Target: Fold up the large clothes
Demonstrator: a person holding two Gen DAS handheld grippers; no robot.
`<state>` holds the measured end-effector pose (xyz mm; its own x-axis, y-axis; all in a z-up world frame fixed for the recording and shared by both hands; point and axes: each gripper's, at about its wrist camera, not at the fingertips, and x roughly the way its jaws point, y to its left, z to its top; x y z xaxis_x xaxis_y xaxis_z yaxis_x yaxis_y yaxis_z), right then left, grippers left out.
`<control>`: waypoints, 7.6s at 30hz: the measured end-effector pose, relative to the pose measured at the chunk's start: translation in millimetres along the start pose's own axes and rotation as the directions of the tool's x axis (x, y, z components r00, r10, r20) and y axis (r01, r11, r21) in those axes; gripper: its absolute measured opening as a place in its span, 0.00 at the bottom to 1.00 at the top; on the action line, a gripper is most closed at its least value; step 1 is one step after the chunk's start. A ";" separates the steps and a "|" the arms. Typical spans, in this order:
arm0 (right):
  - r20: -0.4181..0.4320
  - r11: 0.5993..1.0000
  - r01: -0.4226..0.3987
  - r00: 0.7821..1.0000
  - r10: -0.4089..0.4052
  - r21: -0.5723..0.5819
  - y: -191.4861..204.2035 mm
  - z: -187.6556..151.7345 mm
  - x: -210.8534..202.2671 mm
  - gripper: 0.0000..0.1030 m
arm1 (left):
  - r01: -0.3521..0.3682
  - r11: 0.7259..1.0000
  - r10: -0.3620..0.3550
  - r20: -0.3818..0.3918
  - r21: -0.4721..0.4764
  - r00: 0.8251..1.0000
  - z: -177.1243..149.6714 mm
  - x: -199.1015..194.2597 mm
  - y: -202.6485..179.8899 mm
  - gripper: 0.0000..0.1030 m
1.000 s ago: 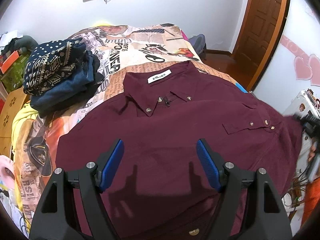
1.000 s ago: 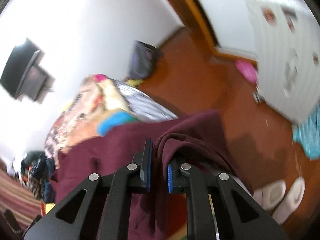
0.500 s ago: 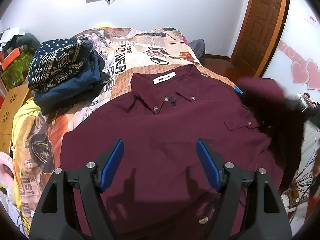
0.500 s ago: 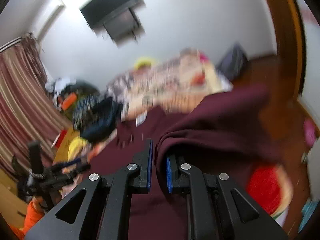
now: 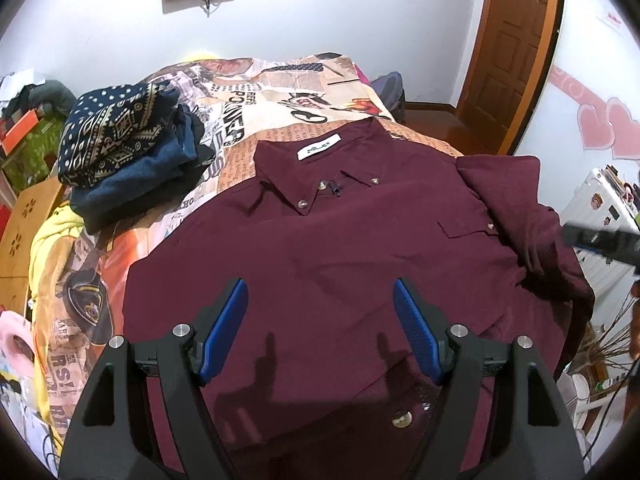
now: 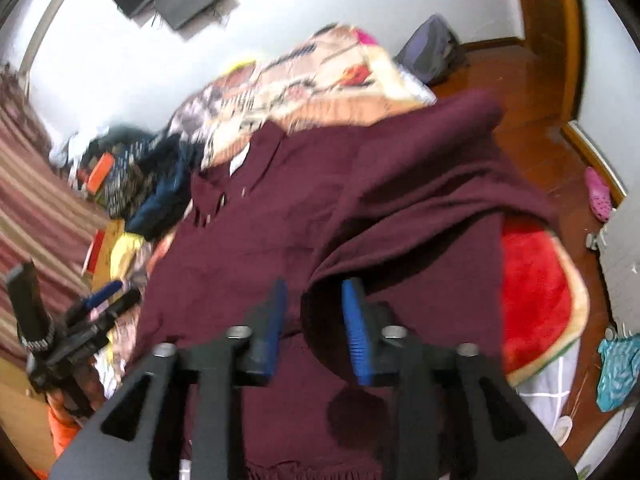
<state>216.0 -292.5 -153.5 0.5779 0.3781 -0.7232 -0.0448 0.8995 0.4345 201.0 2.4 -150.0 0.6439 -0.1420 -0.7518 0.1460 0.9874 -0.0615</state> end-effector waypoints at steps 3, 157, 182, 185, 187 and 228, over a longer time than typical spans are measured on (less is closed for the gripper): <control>0.110 0.998 0.019 0.994 -0.025 0.055 -11.5 8.0 -22.7 0.48 | -0.002 1.000 0.002 0.008 0.012 1.000 3.9 -0.4 -4.7 0.72; -0.063 0.985 0.108 0.991 -0.117 -0.135 3.5 18.8 56.8 0.57 | 0.062 0.840 -0.173 -0.157 -0.539 0.972 -75.7 66.9 169.3 0.15; -0.032 0.942 0.281 0.956 -0.291 -0.182 -25.5 -5.5 5.7 0.57 | 0.117 0.638 -0.247 -0.059 -0.761 0.967 -112.7 55.0 204.0 0.52; -0.040 0.935 0.324 0.942 -0.333 -0.147 -42.7 -14.2 -9.0 0.57 | 0.119 0.631 -0.236 -0.044 -0.766 0.971 -109.8 52.9 207.2 0.52; -0.049 0.933 0.341 0.936 -0.348 -0.118 -52.8 -19.8 -13.4 0.57 | 0.117 0.636 -0.218 -0.033 -0.763 0.975 -106.0 51.9 209.4 0.52; -0.061 0.963 0.267 0.961 -0.269 -0.041 -46.0 23.6 20.6 0.59 | -0.232 0.847 0.178 -0.156 -0.478 0.972 -67.9 -6.8 244.0 0.64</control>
<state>249.2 -331.3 -175.7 0.5177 0.1348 -0.8449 0.0777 0.9760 0.2034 181.2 249.0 -204.4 0.5347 0.0486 -0.8436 -0.3846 0.9029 -0.1917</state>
